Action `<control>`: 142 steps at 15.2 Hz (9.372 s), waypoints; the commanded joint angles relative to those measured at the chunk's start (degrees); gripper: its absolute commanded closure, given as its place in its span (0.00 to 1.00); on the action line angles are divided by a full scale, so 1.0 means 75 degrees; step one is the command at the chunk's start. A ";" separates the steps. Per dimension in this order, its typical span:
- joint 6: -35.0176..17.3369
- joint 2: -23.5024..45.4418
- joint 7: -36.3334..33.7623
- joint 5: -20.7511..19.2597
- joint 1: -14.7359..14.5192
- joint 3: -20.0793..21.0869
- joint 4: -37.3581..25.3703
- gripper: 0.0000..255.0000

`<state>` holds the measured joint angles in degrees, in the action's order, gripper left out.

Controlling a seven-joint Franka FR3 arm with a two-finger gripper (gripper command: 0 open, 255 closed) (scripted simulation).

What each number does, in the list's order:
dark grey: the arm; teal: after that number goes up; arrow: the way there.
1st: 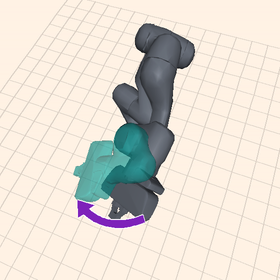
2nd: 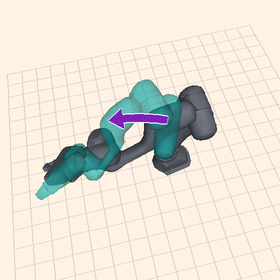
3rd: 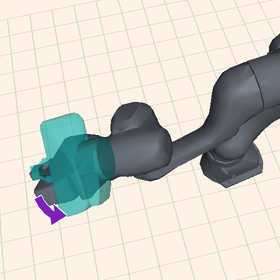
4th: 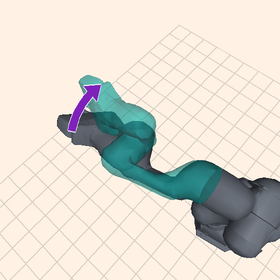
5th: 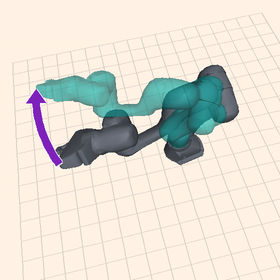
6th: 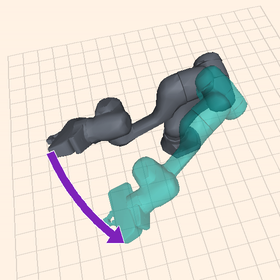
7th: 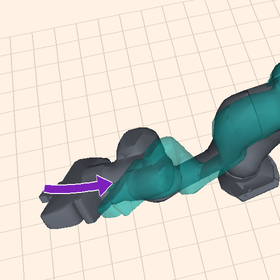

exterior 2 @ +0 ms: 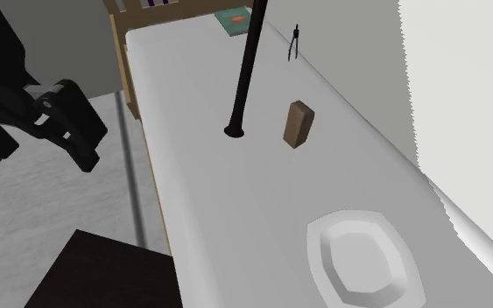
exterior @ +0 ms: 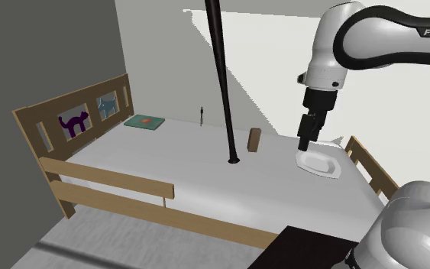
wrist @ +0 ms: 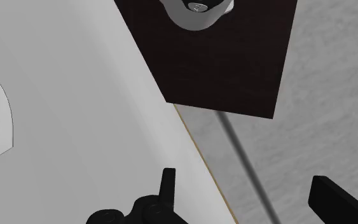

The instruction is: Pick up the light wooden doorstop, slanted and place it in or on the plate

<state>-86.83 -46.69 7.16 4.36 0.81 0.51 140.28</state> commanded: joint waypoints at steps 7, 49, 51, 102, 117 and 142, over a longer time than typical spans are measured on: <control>-0.1153 0.1349 0.0751 -0.0489 0.0212 -0.0537 -0.0250 0.00; -0.3734 1.0658 0.4138 0.0272 0.1474 -0.1801 -0.7381 0.00; -0.3734 1.0658 0.4138 0.0272 0.1474 -0.1801 -0.7381 0.00; -0.2928 0.6851 0.6652 -0.0624 0.2827 -0.3102 -0.4530 1.00; -0.3607 0.6584 0.7679 -0.0749 0.3387 -0.3620 -0.3636 1.00; -0.5194 0.7327 0.7904 -0.0366 0.3464 -0.3595 -0.2716 0.00</control>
<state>-125.78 8.27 66.44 1.62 26.79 -26.45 119.92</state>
